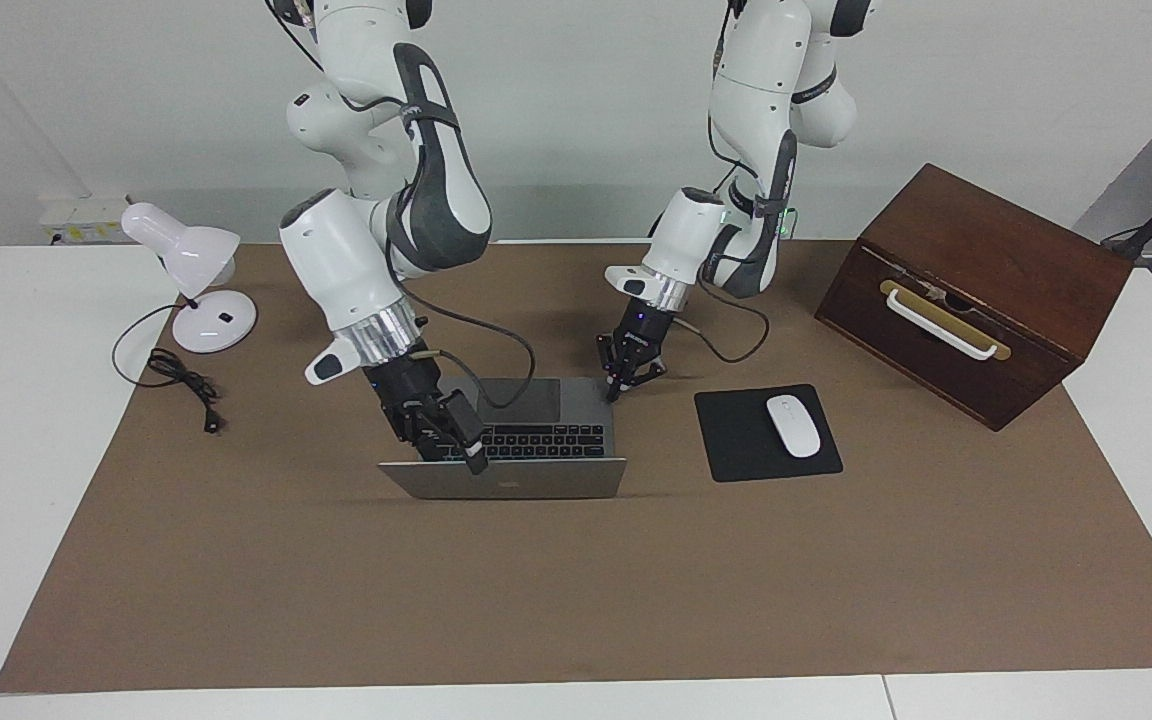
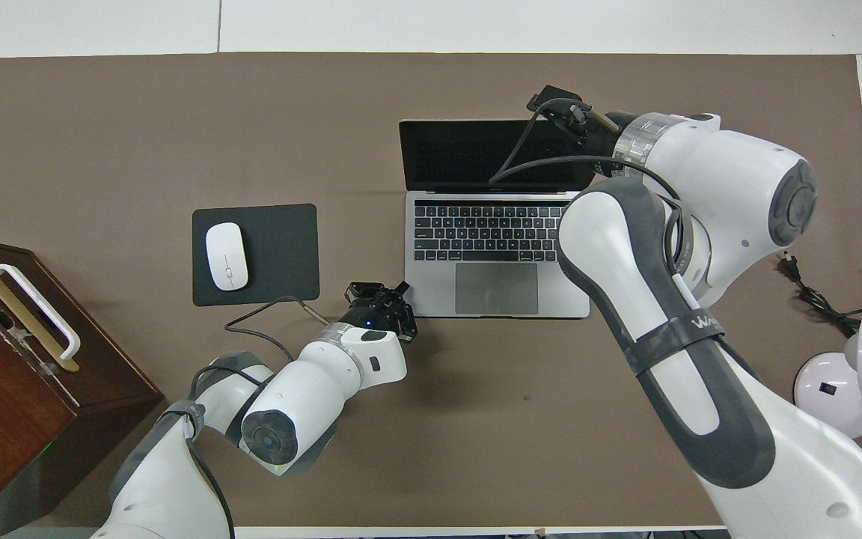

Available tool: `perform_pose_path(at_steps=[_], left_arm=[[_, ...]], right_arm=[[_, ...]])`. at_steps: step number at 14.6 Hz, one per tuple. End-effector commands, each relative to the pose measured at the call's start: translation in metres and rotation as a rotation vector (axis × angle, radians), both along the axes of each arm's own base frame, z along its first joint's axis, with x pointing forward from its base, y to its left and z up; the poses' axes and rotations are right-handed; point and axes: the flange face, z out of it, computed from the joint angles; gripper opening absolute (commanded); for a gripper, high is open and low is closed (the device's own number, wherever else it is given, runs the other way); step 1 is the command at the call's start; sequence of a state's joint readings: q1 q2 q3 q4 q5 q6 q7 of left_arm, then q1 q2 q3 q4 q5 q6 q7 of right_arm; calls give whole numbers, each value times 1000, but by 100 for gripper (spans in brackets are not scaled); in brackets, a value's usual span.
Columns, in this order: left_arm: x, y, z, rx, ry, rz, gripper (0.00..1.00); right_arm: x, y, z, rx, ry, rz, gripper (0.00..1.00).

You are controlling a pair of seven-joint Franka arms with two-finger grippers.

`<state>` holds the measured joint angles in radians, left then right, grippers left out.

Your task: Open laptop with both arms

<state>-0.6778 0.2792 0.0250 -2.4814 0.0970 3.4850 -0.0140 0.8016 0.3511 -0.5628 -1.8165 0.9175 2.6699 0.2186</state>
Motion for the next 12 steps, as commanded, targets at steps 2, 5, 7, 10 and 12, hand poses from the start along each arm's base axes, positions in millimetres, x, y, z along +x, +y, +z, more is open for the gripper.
perform_pose_path(at_steps=[2,5,7,10,12], left_arm=[[-11,-11,-15,11,9,-38,0],[-12,-10,-16,12,11,-38,0],[-12,-10,-16,12,11,-37,0],[-11,-10,-15,10,10,-36,0],[-9,-8,-15,10,11,-28,0]], right_arm=[[14,-4,2,0,4,-18,100],[16,10,18,49,67,16,100],[14,5,26,69,116,0,100],[3,4,42,97,210,-25,100],[-5,0,61,105,262,-47,100]])
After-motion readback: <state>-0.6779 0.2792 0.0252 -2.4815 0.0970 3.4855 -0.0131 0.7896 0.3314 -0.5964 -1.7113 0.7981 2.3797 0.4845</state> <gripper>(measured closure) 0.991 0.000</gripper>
